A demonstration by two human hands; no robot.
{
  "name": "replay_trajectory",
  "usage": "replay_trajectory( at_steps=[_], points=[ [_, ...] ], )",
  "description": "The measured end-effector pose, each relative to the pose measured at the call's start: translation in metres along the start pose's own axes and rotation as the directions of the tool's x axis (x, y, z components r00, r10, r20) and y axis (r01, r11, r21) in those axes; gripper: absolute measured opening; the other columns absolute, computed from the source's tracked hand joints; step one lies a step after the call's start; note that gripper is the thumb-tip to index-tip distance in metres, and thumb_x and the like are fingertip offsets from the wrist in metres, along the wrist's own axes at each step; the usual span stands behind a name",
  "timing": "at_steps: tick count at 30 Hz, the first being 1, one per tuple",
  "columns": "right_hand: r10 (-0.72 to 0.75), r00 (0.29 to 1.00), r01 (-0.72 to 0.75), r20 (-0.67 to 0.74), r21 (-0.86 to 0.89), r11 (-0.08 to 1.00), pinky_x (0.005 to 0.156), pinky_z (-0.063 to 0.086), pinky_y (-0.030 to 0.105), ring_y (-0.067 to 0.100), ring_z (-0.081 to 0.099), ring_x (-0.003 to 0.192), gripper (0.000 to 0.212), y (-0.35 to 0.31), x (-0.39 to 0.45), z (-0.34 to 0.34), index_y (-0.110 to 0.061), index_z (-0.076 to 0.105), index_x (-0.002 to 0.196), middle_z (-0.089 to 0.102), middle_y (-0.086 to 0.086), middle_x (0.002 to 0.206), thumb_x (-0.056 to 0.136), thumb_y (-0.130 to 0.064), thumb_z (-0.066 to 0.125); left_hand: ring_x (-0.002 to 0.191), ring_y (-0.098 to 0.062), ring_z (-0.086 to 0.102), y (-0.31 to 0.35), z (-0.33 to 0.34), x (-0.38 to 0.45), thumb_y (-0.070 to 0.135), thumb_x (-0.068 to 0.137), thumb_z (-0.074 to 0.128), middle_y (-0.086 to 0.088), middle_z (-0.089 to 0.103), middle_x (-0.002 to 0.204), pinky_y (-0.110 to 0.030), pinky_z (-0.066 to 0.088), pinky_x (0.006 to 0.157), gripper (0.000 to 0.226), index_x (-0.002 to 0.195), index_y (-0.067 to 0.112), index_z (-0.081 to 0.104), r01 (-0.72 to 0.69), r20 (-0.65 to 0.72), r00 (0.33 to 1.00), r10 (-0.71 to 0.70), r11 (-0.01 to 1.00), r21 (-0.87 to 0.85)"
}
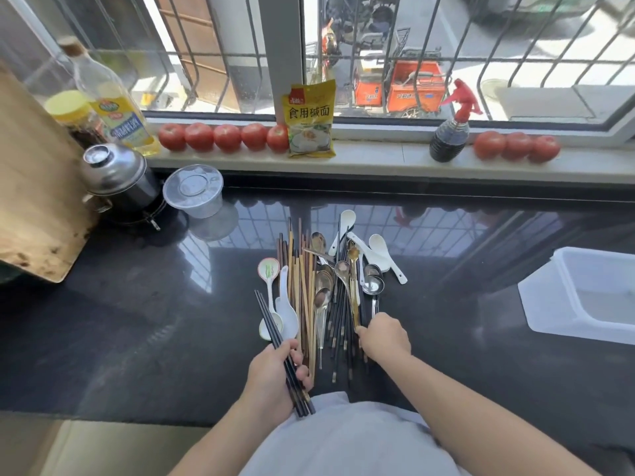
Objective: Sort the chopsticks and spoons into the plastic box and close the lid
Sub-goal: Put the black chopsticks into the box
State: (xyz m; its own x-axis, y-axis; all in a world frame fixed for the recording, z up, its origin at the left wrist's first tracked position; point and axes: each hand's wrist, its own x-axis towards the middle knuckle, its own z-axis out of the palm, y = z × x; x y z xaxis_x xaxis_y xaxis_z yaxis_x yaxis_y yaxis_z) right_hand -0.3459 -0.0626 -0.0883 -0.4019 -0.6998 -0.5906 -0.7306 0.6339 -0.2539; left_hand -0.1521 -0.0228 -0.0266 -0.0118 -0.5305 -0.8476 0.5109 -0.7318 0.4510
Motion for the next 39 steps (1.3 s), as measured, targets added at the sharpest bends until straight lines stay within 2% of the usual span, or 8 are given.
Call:
replay_trajectory(
  at_steps=[9, 12, 17, 21, 24, 27, 34, 39],
  points=[
    [-0.031, 0.996, 0.026, 0.079, 0.074, 0.997, 0.067, 0.049, 0.033, 0.026, 0.062, 0.076, 0.026, 0.021, -0.003, -0.005, -0.016, 0.054, 0.075, 0.065, 0.004, 0.083, 0.096, -0.032, 0.055, 0.048, -0.018, 0.037, -0.003, 0.012, 0.003, 0.017, 0.109, 0.042, -0.004, 0.047, 0.063, -0.028, 0.035, 0.047, 0.015, 0.108, 0.006, 0.052, 0.037, 0.080, 0.996, -0.045, 0.994, 0.101],
    [-0.074, 0.989, 0.052, 0.125, 0.171, 0.984, 0.067, 0.048, 0.031, 0.020, 0.062, 0.072, 0.023, 0.043, -0.026, -0.026, -0.018, 0.059, 0.078, 0.069, 0.003, 0.080, 0.096, -0.031, 0.055, 0.050, -0.022, 0.048, -0.002, 0.011, -0.001, 0.016, 0.109, 0.043, -0.007, 0.051, 0.064, -0.032, 0.048, 0.049, 0.017, 0.110, 0.003, 0.053, 0.002, 0.110, 0.994, -0.014, 0.995, 0.104],
    [-0.331, 0.914, 0.222, 0.233, 0.396, 0.891, 0.056, 0.052, 0.027, 0.010, 0.061, 0.052, 0.018, 0.026, -0.075, -0.040, -0.013, 0.063, 0.080, 0.074, 0.001, 0.074, 0.096, -0.020, 0.057, 0.094, -0.037, 0.074, -0.006, 0.021, -0.005, 0.017, 0.111, 0.037, -0.025, 0.072, 0.108, -0.051, 0.060, 0.075, 0.027, 0.118, -0.004, 0.053, -0.002, 0.162, 0.987, -0.014, 0.995, 0.101],
    [-0.527, 0.805, 0.485, 0.271, 0.211, 0.849, 0.067, 0.051, 0.034, 0.020, 0.064, 0.072, 0.026, -0.018, -0.086, -0.016, -0.016, 0.060, 0.074, 0.067, -0.004, 0.076, 0.097, -0.029, 0.054, 0.064, -0.028, 0.064, -0.013, 0.031, -0.007, 0.020, 0.110, 0.041, -0.018, 0.067, 0.083, -0.038, 0.055, 0.053, 0.026, 0.116, 0.000, 0.057, -0.065, 0.145, 0.989, 0.035, 0.976, 0.209],
    [-0.464, 0.874, 0.453, 0.144, 0.100, 0.886, 0.065, 0.048, 0.032, 0.018, 0.063, 0.074, 0.036, -0.023, -0.068, -0.014, -0.019, 0.061, 0.073, 0.066, -0.008, 0.073, 0.100, -0.040, 0.049, 0.068, -0.030, 0.067, -0.009, 0.019, 0.000, 0.016, 0.110, 0.041, -0.017, 0.063, 0.081, -0.046, 0.060, 0.062, 0.017, 0.110, 0.002, 0.051, -0.094, 0.011, 0.996, 0.094, 0.978, 0.187],
    [-0.346, 0.930, 0.326, -0.122, -0.153, 0.933, 0.077, 0.046, 0.039, 0.032, 0.063, 0.101, 0.033, -0.021, -0.034, -0.014, -0.016, 0.055, 0.109, 0.061, 0.004, 0.108, 0.101, -0.047, 0.049, 0.056, -0.021, 0.048, -0.003, 0.003, 0.002, 0.012, 0.109, 0.038, -0.008, 0.047, 0.070, -0.032, 0.046, 0.049, 0.004, 0.109, 0.014, 0.042, -0.040, -0.033, 0.999, 0.040, 0.999, 0.021],
    [-0.235, 0.971, 0.223, -0.029, -0.220, 0.950, 0.086, 0.048, 0.039, 0.039, 0.060, 0.112, 0.026, -0.019, 0.005, -0.006, -0.006, 0.057, 0.118, 0.063, 0.016, 0.121, 0.102, -0.019, 0.041, 0.052, -0.020, 0.043, -0.005, -0.008, -0.008, 0.012, 0.107, 0.044, -0.006, 0.049, 0.068, -0.027, 0.039, 0.049, 0.003, 0.104, 0.013, 0.045, -0.023, 0.002, 1.000, 0.023, 0.996, 0.084],
    [-0.173, 0.982, 0.164, -0.079, -0.100, 0.981, 0.074, 0.041, 0.038, 0.042, 0.061, 0.103, 0.025, 0.011, 0.025, -0.028, -0.008, 0.057, 0.104, 0.065, 0.019, 0.114, 0.102, -0.026, 0.040, 0.051, -0.019, 0.044, -0.007, -0.011, -0.004, 0.012, 0.108, 0.042, -0.006, 0.048, 0.067, -0.027, 0.039, 0.048, 0.009, 0.099, 0.011, 0.044, 0.005, -0.010, 1.000, -0.005, 0.998, 0.058]
  ],
)
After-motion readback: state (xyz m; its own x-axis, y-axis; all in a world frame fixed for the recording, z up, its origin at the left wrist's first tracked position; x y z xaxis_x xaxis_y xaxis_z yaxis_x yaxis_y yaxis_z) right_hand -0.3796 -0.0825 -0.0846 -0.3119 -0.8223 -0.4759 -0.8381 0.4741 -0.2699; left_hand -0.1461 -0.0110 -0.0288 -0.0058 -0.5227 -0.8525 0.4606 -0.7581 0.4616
